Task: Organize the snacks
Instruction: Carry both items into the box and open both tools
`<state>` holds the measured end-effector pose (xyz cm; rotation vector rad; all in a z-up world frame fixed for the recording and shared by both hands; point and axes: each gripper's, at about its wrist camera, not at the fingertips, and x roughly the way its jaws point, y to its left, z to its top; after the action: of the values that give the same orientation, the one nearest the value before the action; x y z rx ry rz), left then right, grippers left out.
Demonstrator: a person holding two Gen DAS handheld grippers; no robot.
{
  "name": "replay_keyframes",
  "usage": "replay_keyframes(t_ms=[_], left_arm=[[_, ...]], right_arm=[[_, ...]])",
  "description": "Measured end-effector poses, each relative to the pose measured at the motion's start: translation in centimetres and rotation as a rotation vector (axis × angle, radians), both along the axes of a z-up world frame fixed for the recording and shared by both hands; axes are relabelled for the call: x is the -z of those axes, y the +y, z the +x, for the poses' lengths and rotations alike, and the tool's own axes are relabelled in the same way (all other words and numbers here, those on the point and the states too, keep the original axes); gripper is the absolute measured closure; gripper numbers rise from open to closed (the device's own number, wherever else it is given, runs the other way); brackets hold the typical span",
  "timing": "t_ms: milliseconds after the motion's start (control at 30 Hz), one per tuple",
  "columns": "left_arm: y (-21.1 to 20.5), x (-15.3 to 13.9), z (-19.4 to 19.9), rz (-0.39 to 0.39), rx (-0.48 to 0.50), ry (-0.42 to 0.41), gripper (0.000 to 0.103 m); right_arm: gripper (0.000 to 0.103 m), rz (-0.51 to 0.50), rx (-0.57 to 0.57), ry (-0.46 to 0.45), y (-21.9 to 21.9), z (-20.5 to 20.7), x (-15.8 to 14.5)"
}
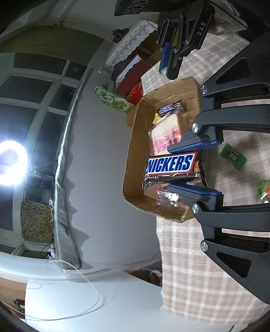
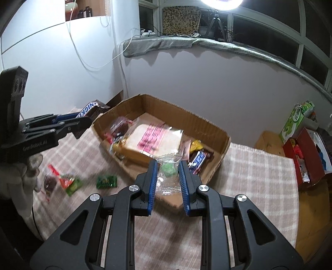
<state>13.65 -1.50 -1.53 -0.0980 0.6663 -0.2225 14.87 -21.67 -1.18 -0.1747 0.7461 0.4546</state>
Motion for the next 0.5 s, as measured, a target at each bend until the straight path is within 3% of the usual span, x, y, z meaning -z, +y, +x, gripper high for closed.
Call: replay_keyframes(t_ms=[500], left_arm=[[-1.0,0.2,3.8,0.015,0.019,0.021,0.075]], right_arm=[[0.081,-0.010,0.072,0.020,0.6,6.3,0.4]])
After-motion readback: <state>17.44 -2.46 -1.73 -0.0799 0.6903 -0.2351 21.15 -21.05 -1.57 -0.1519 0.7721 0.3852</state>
